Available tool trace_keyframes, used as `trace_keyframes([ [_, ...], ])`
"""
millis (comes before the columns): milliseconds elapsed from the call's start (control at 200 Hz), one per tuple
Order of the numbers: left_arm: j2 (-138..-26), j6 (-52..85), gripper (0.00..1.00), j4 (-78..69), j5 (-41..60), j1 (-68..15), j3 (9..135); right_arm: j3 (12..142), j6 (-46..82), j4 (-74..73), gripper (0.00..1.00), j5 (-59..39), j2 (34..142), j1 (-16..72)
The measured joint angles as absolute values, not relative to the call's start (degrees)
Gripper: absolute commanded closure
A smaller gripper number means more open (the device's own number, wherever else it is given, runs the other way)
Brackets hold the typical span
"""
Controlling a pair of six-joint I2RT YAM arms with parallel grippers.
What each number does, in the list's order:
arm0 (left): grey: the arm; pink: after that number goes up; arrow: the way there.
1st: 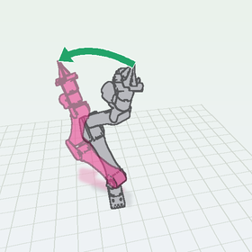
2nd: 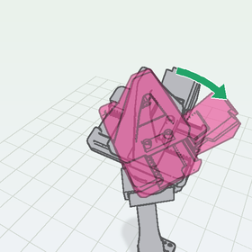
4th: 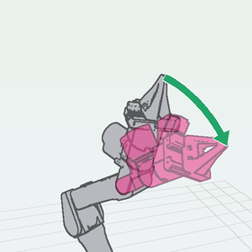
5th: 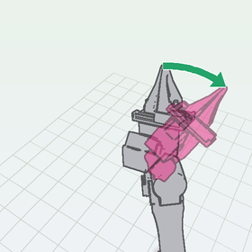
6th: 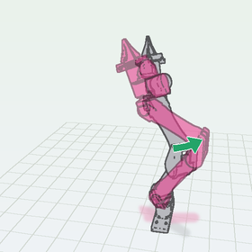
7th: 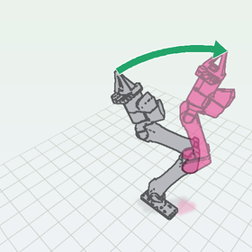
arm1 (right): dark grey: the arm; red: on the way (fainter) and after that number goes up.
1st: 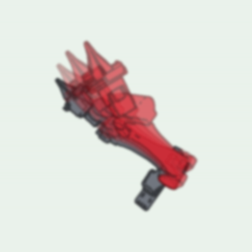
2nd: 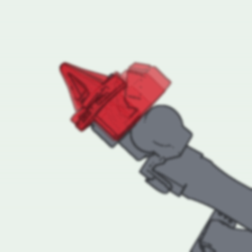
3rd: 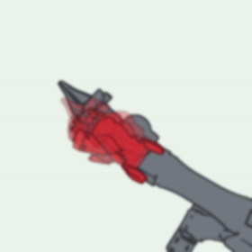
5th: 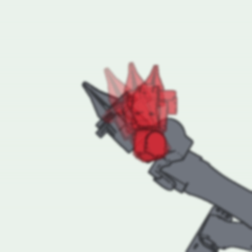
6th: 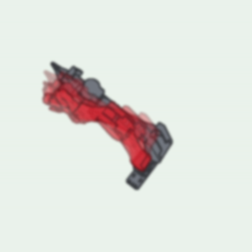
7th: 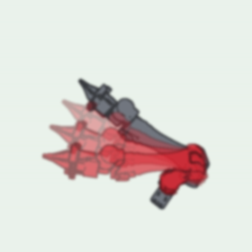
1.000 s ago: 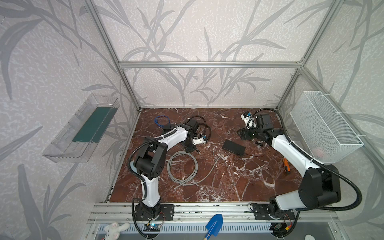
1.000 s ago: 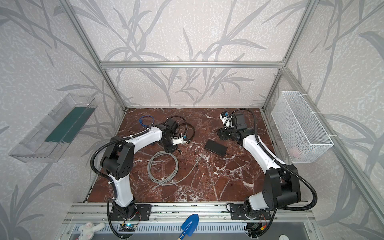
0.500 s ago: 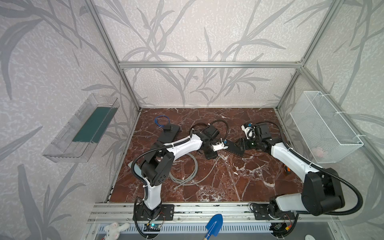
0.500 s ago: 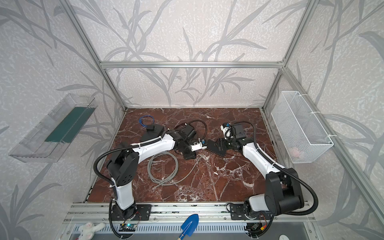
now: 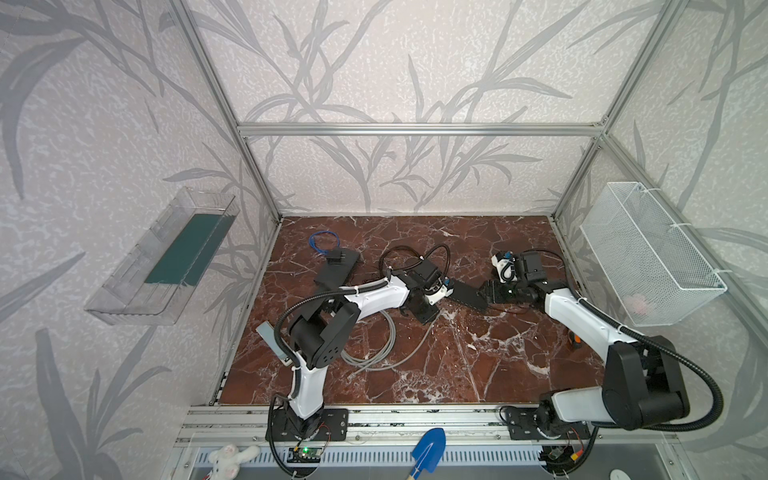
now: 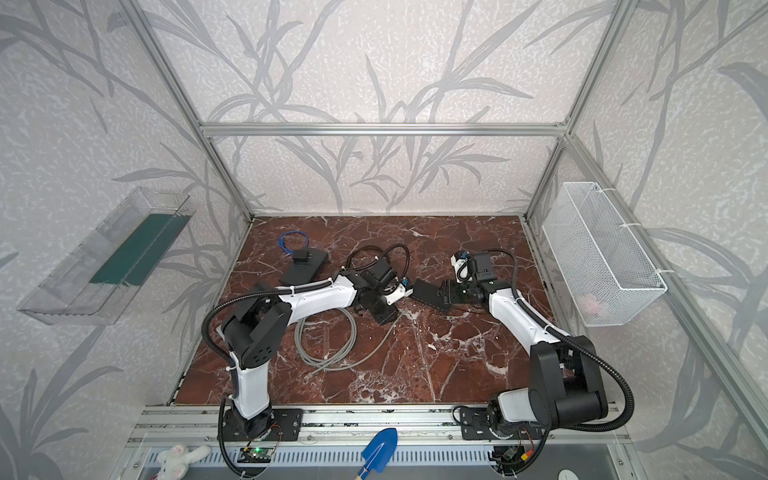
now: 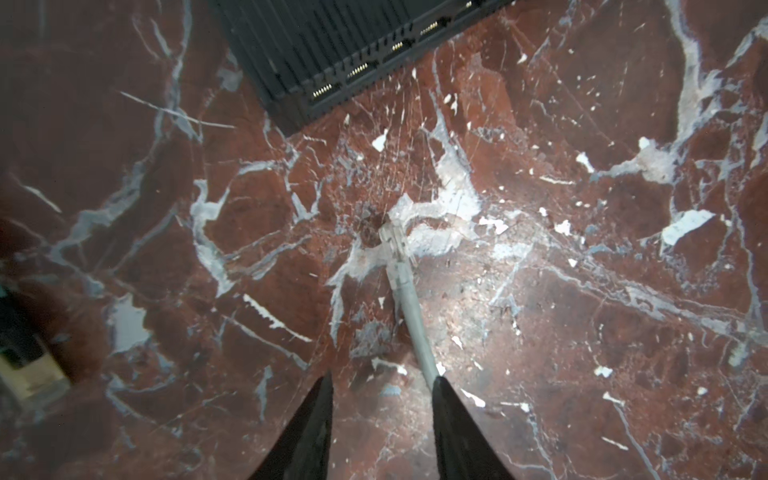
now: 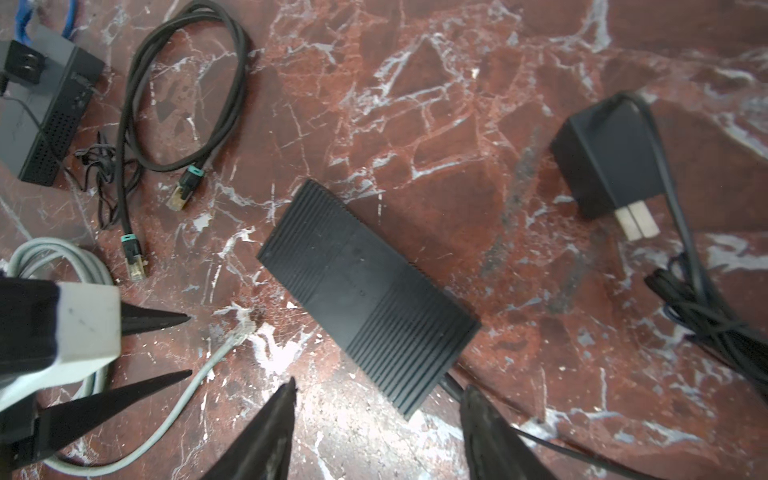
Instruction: Insert the plug into the switch port
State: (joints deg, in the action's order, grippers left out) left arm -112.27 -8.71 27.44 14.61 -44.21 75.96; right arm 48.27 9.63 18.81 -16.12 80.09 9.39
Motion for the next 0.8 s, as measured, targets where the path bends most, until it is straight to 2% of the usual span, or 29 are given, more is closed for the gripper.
trace_keyframes([
  [205, -114.54, -5.8, 0.65, 25.28, 15.46, -44.91, 75.96, 47.37, 10.37, 18.61, 0.41, -17.21, 80.05, 8.82],
  [400, -115.87, -3.88, 0.88, 25.52, 15.55, -45.04, 77.65, 46.33, 12.14, 18.2, 0.46, -20.16, 79.68, 8.82],
  [465, -116.38, -3.4, 0.93, 25.52, 16.43, -45.01, 78.24, 46.33, 12.99, 18.26, 0.48, -21.58, 79.44, 8.82],
  [615, -116.44, -2.28, 0.94, 25.36, 20.38, -44.25, 78.3, 44.01, 16.51, 15.64, 0.51, -27.62, 78.3, 9.04],
  [800, -116.25, -1.17, 0.94, 23.73, 31.0, -40.73, 78.28, 34.68, 24.53, 5.21, 0.52, -37.1, 77.8, 10.28],
])
